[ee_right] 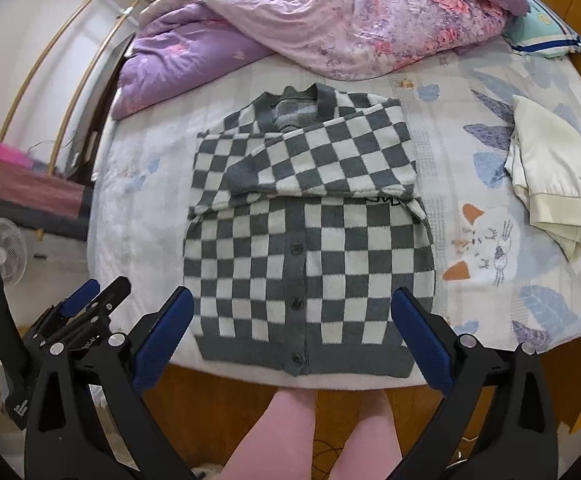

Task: Fold large clothes
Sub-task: 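Move both tools back above the cardigan with folded sleeves, then grasp the cardigan collar edge with the left tool while the right tool grasps beside it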

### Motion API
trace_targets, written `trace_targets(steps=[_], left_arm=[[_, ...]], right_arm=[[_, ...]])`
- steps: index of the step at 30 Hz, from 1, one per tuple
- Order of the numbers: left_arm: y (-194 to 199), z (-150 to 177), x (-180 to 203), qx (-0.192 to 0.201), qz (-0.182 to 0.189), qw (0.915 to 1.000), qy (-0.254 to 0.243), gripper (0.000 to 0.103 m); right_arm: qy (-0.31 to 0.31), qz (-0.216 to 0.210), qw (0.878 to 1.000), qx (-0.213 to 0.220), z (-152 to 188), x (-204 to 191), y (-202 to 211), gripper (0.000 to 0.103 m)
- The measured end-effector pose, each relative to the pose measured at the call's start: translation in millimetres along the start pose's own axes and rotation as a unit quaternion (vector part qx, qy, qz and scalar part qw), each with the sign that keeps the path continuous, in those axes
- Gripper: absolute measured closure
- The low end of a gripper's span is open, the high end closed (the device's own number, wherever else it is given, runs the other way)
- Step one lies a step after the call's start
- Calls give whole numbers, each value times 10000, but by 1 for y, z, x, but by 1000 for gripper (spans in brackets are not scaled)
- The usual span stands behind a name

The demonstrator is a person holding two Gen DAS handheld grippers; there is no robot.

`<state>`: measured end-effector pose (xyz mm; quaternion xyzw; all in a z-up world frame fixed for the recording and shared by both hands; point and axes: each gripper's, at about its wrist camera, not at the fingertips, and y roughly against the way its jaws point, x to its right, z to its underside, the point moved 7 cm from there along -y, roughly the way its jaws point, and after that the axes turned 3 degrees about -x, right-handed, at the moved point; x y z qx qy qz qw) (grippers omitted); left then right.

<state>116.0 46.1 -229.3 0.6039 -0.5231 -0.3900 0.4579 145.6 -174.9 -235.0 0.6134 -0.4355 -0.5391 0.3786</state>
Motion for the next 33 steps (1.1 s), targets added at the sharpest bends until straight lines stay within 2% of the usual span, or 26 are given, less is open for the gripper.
trace_targets(steps=[8,11,15,22,23,33], left_arm=[[-46,-74,-39,-229,311,9971,-657,38],[-62,-97,-49,-284,282,9959,-816,38],[-86,-121,-54,-405,405,9948,-846,38],[-143,-160,-56,-703,291,9938,-813,35],[-152,-165,-57,-740,248,9937,-803,33],[-266,-232,-75,-1083,-89,9928,-503,29]], right_arm=[[-628,249,9977,-44,-40,-31,-38,8],[-805,260,9964,-92,-52,-38,-48,8],[-915,395,9950,-89,-74,-41,-60,8],[-1351,201,9904,-189,-114,-27,-102,8],[-1349,173,9904,-244,-122,-25,-112,8],[-1116,374,9912,-612,-210,18,-203,8]])
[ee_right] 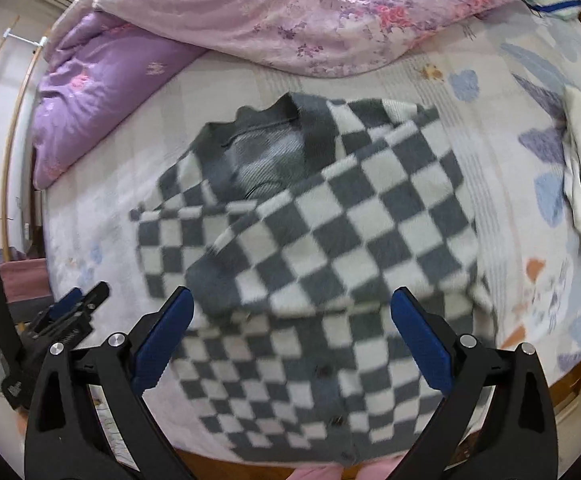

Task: Fold large clothes
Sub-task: 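Grasp the cardigan collar edge with the left tool while the right tool grasps beside it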

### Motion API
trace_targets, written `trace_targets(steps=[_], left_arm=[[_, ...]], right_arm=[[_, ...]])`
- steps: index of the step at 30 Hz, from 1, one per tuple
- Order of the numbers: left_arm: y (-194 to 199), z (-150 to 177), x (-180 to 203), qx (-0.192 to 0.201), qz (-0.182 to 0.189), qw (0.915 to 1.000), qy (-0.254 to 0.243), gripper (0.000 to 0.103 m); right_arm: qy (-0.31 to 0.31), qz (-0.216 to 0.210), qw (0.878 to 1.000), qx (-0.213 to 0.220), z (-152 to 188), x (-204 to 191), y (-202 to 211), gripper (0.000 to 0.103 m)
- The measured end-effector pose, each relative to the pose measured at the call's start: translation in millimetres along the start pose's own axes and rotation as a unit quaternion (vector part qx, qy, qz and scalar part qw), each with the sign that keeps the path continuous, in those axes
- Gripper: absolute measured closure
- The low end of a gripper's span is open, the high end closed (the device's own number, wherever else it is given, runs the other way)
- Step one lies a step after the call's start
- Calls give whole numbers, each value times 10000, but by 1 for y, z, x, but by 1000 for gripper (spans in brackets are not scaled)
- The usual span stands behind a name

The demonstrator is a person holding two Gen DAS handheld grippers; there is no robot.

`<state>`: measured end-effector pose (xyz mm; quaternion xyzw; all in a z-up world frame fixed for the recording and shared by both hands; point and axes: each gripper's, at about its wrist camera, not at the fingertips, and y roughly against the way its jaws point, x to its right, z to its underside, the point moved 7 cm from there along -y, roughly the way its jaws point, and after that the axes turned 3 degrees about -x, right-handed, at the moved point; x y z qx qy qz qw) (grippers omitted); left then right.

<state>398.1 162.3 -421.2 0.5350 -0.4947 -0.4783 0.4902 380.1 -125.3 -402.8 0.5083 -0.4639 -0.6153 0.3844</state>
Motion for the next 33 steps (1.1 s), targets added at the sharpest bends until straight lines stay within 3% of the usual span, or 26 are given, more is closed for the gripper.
trace_targets(steps=[5,11,15,17,18,21,23,25,29,33], left_arm=[[-48,-46,-17,-37,26,10000,43,25],[-133,-90,-36,-507,328,9979,237,16],[-181,-101,-50,-873,26,9959,214,16],[-196,-104,-56,-896,232,9953,278,17],[-199,-104,-57,-853,406,9948,373,20],[-196,-103,-62,-635,737,9947,326,41],[-189,-103,-73,-543,867,9940,395,67],[-184,-104,-79,-493,1059,9922,440,75],[-171,-105,-82,-375,1124,9926,253,77],[-164,-103,-86,-351,1127,9926,292,78]], right_arm=[[128,223,9997,-34,-47,18,-31,8],[171,432,9987,-229,-84,45,-70,8],[151,599,9975,-351,-95,61,-89,8],[120,645,9969,-444,-99,72,-98,8],[80,684,9965,-480,-100,78,-102,8],[-93,738,9960,-504,-107,98,-108,8],[-248,730,9955,-558,-110,110,-111,8],[-340,651,9958,-548,-116,119,-112,8],[-209,876,9941,-609,-133,131,-122,8],[-173,765,9936,-816,-146,136,-138,8]])
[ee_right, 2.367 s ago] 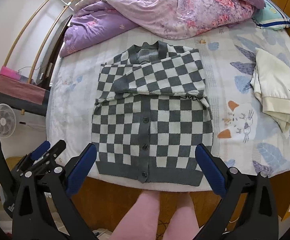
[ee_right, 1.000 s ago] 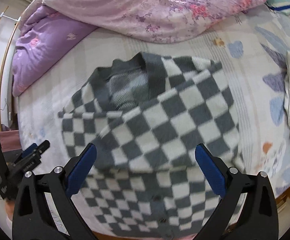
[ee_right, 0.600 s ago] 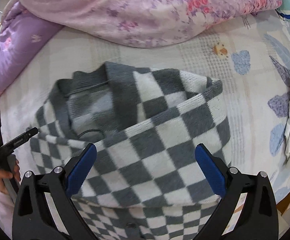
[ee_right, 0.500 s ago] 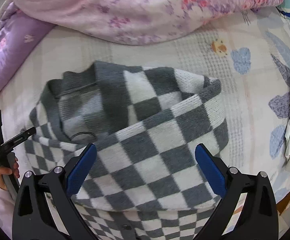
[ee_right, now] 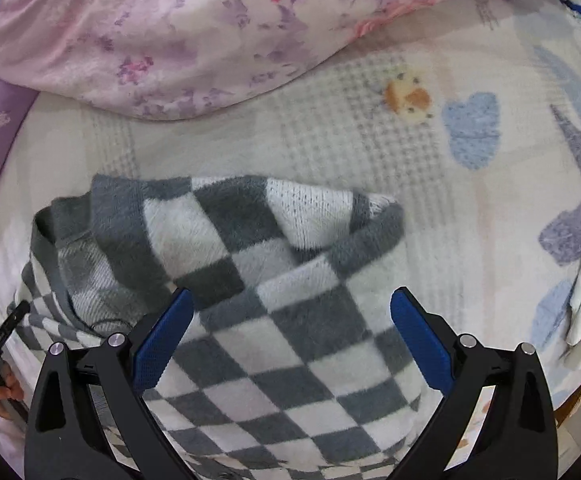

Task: Fold large clothes
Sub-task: 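Grasp the cardigan collar edge with the left tool while the right tool grasps beside it, then lift the collar part with both tools and fold it toward the hem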

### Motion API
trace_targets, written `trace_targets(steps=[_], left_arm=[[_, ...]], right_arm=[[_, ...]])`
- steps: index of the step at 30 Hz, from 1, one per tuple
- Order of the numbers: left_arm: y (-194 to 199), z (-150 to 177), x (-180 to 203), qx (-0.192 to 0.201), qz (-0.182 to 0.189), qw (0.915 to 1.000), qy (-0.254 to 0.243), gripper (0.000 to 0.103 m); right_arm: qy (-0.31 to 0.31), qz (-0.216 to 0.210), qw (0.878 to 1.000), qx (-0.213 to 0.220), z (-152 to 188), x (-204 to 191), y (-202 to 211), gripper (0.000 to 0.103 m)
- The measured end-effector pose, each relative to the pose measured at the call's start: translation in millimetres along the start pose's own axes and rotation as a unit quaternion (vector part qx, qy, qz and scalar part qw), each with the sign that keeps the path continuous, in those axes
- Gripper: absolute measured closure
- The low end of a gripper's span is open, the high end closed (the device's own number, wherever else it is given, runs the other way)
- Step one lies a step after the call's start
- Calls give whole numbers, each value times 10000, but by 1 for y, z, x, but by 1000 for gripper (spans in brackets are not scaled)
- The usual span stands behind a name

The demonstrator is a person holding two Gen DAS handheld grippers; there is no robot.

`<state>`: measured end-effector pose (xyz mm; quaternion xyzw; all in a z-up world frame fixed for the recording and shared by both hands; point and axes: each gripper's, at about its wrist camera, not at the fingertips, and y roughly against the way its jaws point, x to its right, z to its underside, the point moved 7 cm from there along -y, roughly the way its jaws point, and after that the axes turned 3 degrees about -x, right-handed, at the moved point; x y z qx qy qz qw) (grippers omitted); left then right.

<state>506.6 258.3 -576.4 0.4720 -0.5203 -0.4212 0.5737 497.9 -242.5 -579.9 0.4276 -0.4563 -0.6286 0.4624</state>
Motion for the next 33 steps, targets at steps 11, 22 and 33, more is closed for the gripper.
trace_targets(steps=[11,22,33], left_arm=[[-6,0,-6,-90,-79,9993,364,75],[-7,15,7,67,-231,9968,761,78],[56,35,28,436,-300,9977,416,81]], right_arm=[[102,515,9976,-441,-51,23,-43,8],[132,-186,9996,-195,-23,26,-25,81],[61,-183,9989,419,7,25,32,82]])
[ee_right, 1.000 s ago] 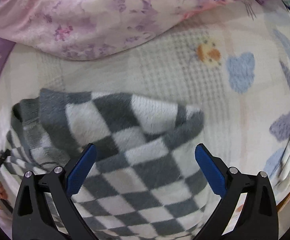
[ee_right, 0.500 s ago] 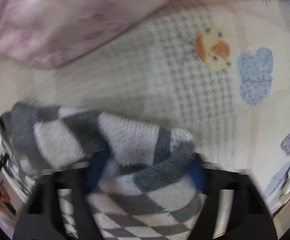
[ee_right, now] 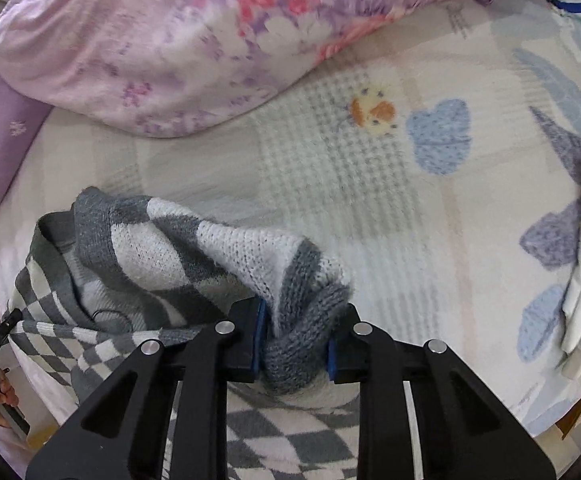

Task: Fold large clothes
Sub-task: 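Lift the collar part with both tools and fold it toward the hem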

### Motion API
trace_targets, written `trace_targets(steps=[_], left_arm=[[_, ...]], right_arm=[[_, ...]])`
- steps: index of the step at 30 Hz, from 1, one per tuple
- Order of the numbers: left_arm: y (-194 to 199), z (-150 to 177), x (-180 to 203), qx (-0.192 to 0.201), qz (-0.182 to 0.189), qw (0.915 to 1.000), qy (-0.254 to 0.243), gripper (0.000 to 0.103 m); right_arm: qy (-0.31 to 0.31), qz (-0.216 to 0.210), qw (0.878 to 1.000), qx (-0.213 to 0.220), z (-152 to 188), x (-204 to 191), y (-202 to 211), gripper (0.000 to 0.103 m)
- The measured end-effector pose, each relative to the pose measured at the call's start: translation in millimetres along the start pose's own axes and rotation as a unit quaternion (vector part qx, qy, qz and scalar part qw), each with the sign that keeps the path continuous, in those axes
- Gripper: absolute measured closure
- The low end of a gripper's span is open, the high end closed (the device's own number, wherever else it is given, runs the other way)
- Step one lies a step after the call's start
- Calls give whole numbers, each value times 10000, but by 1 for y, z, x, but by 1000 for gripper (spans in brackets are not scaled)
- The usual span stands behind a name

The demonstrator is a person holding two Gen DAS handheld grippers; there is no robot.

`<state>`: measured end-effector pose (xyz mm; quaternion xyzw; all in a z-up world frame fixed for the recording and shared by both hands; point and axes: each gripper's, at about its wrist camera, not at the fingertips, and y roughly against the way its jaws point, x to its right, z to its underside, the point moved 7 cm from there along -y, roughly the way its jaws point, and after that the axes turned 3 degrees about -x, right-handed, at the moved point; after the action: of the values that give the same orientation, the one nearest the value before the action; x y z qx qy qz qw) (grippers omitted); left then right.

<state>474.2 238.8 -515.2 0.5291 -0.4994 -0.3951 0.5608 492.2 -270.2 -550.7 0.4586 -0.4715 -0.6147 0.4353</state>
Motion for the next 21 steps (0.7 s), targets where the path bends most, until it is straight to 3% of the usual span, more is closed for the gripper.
trace_targets(steps=[9,14,21], left_arm=[[51,33,6,343,11,9994,-56,82],[75,54,10,519,80,9986,-76,83],[117,99,14,933,29,9945,-477,83]], right_arm=[[108,131,9989,426,38,-8,48,83],[28,88,9973,729,79,-27,59,84],[-142,70,9921,1245,135,-20,102,85]])
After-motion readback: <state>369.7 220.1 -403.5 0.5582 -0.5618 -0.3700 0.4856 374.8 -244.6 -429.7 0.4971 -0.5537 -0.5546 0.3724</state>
